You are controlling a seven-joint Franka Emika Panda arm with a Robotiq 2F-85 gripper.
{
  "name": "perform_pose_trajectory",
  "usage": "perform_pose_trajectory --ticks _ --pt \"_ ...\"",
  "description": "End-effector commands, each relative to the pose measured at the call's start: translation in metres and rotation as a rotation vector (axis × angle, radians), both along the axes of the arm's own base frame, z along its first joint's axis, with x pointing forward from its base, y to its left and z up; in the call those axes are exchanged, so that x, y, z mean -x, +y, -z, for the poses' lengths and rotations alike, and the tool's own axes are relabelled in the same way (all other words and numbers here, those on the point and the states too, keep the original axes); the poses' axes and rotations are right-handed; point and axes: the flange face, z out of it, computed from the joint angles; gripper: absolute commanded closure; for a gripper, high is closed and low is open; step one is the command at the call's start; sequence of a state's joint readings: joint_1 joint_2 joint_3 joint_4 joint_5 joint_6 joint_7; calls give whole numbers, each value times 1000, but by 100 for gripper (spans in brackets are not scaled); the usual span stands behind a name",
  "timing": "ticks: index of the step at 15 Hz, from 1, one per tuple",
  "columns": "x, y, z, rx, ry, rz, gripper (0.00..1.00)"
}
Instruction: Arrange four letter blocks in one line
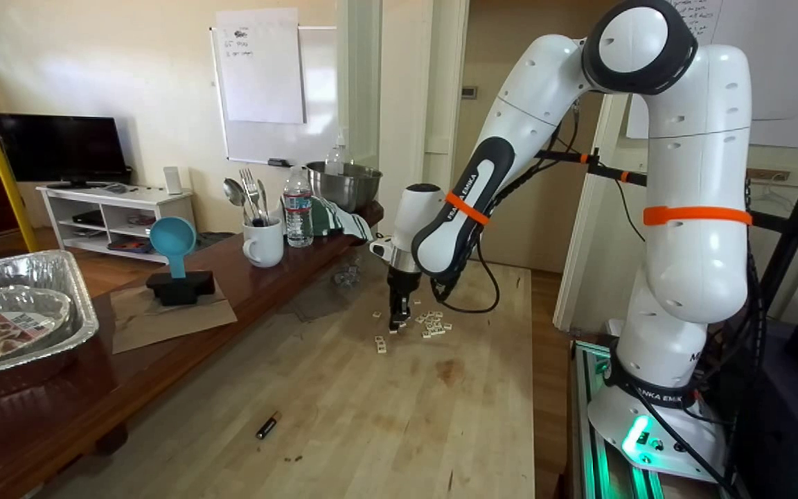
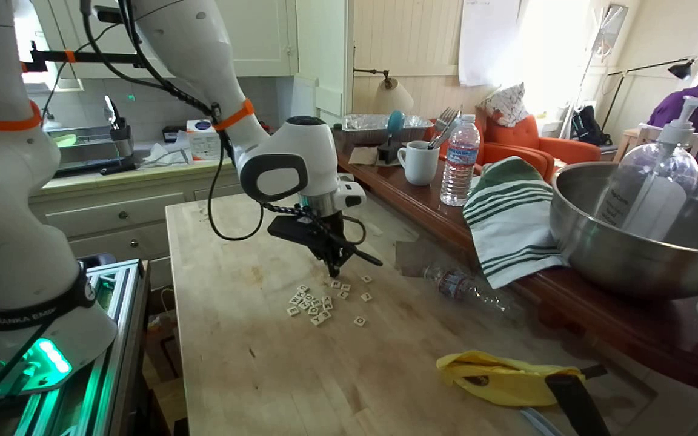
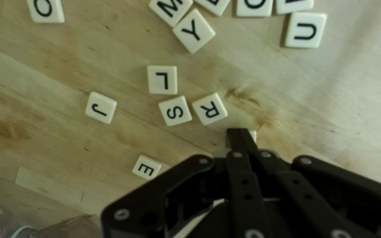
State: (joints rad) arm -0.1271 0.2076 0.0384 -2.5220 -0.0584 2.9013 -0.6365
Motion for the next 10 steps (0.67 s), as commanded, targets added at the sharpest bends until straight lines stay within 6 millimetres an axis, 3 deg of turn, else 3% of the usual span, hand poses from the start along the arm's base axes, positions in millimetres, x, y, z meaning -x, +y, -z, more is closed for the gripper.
perform_pose_trajectory --ticks 1,10 --pt "-6 7 18 -6 12 17 100" --pt "-12 15 21 -14 8 34 100"
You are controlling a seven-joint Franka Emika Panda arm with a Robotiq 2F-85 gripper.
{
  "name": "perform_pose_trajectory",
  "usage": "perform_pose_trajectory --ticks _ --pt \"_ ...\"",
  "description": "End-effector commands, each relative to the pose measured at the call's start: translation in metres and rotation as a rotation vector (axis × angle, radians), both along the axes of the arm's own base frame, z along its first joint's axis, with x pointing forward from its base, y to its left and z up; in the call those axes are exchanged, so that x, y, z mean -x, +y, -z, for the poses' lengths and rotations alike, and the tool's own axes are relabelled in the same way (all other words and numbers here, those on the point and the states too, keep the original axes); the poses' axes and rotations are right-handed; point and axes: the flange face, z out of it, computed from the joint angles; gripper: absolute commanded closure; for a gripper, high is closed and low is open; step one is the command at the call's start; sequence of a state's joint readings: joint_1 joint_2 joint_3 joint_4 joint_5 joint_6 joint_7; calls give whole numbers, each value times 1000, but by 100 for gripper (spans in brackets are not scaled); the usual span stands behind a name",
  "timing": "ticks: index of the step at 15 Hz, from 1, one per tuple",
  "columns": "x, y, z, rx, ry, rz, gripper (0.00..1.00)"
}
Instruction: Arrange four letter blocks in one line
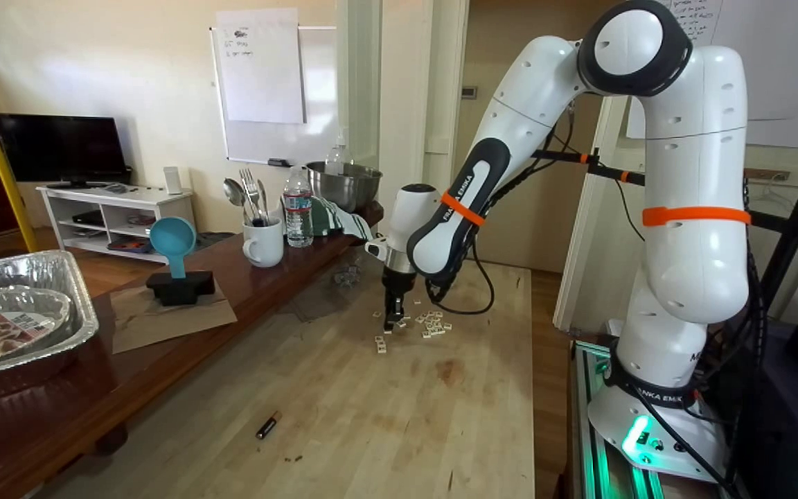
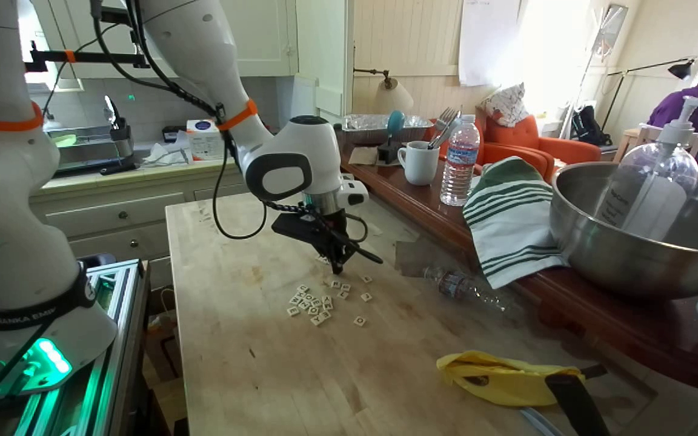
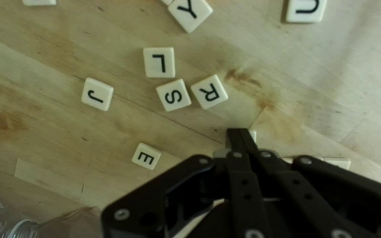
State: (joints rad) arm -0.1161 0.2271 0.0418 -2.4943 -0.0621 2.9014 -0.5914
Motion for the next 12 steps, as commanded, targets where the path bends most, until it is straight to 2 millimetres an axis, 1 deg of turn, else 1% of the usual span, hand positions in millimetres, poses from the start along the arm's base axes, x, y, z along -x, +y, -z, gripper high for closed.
perform_pose_trajectory --ticks 1,6,12 --pt "-3 10 21 -8 18 8 100" --pt "-5 16 22 -15 21 12 100" --pt "-4 18 23 -23 24 32 100"
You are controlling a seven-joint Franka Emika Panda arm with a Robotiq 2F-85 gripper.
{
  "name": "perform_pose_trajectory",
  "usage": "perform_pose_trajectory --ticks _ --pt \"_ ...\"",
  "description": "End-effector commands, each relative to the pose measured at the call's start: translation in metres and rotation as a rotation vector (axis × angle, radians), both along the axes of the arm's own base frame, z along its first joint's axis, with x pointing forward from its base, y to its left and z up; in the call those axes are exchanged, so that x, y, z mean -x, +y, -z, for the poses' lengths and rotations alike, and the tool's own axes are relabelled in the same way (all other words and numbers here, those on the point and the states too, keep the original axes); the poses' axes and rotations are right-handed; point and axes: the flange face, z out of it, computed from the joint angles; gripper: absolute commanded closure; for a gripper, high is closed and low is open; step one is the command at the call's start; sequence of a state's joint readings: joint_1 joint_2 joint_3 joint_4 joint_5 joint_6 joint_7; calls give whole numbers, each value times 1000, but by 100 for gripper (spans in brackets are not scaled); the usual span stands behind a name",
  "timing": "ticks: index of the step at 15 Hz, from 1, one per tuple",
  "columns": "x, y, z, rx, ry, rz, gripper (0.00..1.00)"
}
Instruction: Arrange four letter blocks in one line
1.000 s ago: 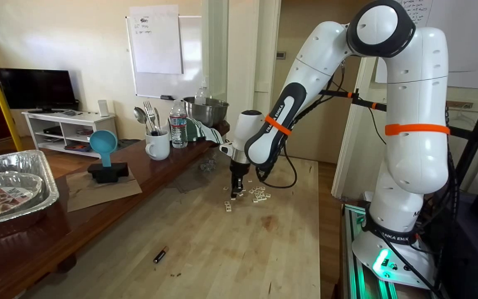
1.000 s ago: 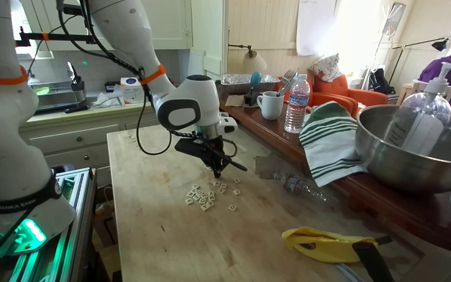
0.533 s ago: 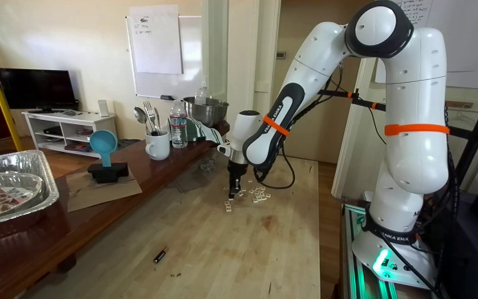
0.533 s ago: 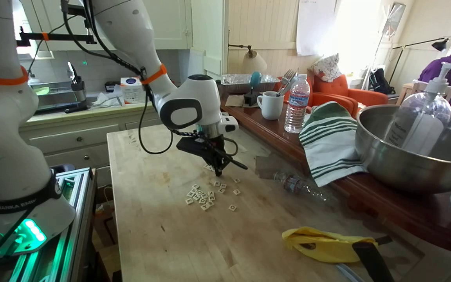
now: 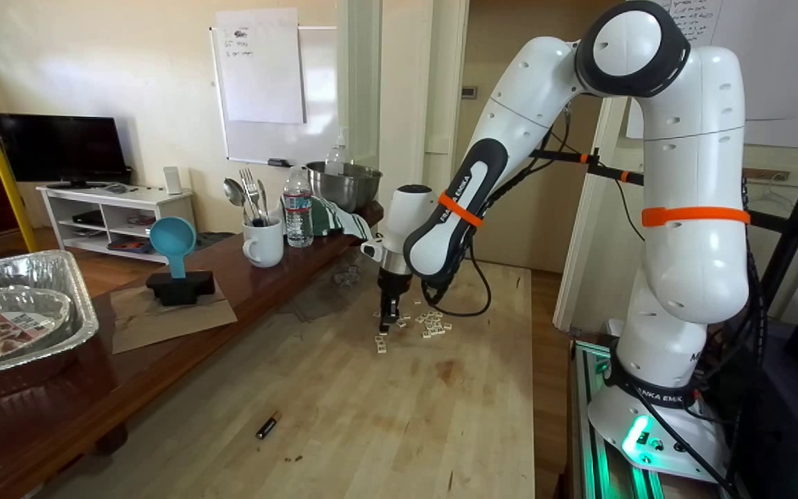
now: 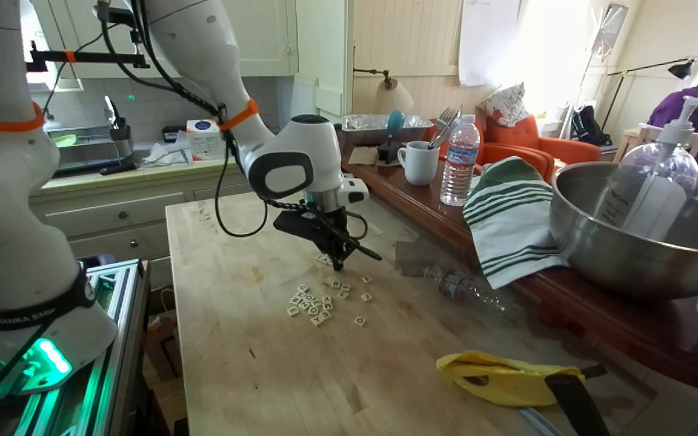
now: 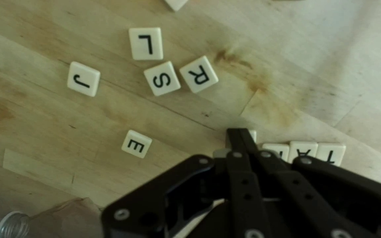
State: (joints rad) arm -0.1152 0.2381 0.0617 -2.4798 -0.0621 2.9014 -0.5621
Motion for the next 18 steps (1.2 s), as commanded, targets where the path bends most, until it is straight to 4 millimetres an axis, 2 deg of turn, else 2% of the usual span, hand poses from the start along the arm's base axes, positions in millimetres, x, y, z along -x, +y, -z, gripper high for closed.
perform_pose_trajectory --ticks 1,14,18 --pt "1 8 23 -15 28 30 100" --pt "-1 14 23 -25 29 52 100" --pt "-2 9 12 -25 9 62 100"
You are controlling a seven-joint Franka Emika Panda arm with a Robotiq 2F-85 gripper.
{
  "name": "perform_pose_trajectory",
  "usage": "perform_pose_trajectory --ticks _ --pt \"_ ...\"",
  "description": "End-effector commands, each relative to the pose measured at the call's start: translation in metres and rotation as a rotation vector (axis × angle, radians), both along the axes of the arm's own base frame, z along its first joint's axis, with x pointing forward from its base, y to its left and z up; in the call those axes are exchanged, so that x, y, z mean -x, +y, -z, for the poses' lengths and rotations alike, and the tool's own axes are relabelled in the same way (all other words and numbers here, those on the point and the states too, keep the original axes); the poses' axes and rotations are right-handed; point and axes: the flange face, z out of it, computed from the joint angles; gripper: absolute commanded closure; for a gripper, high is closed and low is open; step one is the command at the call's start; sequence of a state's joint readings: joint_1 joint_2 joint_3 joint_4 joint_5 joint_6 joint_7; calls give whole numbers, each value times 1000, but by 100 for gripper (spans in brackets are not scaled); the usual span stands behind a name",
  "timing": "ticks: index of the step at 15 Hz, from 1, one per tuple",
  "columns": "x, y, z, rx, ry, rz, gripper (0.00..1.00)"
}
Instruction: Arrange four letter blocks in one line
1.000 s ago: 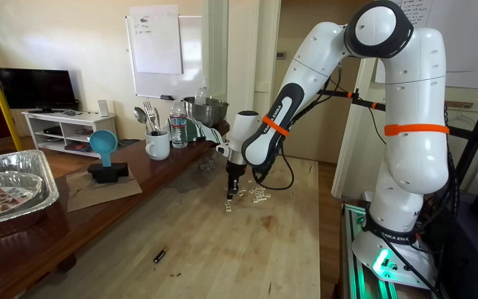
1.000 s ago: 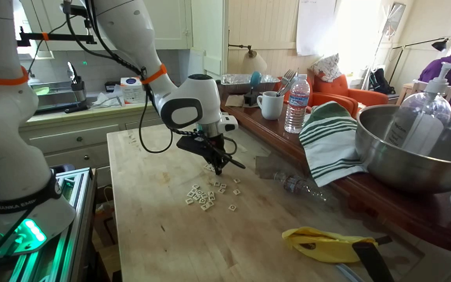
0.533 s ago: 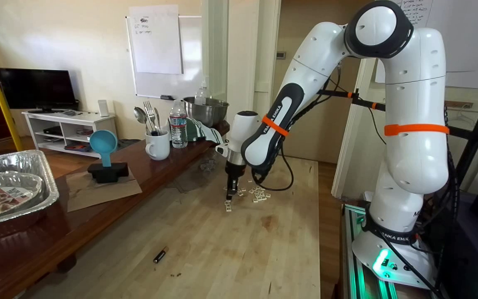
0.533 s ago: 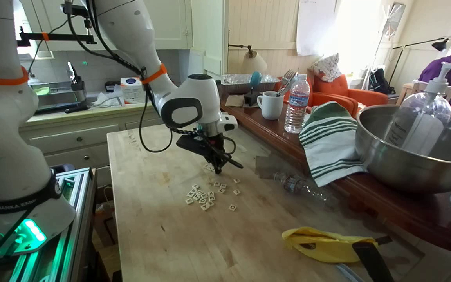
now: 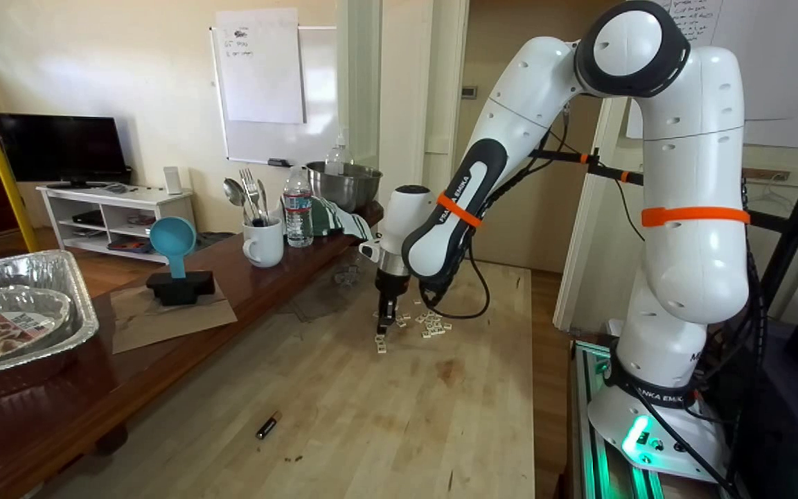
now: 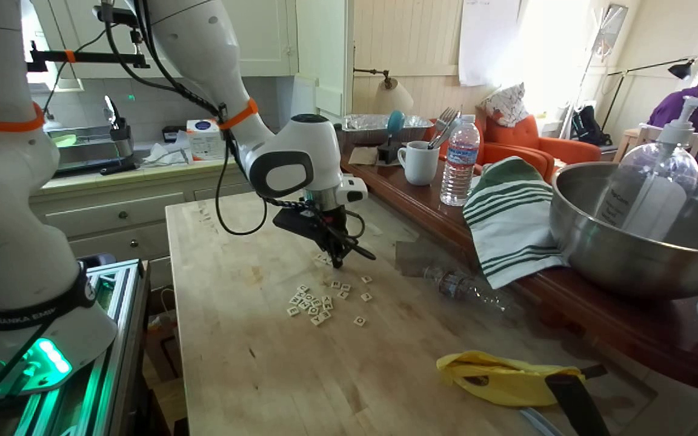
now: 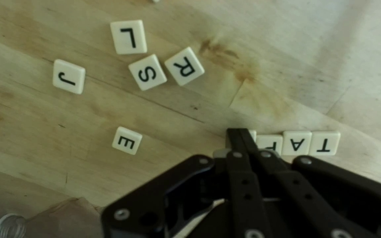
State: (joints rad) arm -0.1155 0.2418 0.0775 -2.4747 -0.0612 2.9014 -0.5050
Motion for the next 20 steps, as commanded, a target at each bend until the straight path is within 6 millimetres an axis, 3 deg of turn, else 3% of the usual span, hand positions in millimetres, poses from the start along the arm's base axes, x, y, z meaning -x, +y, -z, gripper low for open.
perform_pose_trajectory --ticks 1,8,14,15,17,20 --pt "0 1 9 -12 6 22 100" --pt "-1 -1 -7 -27 -38 45 100" --pt "2 14 -19 -54 -39 40 100" --pt "3 17 -21 -60 -30 34 74" --pt "4 20 -25 -56 -38 25 66" --pt "8 22 -28 -61 -31 17 45"
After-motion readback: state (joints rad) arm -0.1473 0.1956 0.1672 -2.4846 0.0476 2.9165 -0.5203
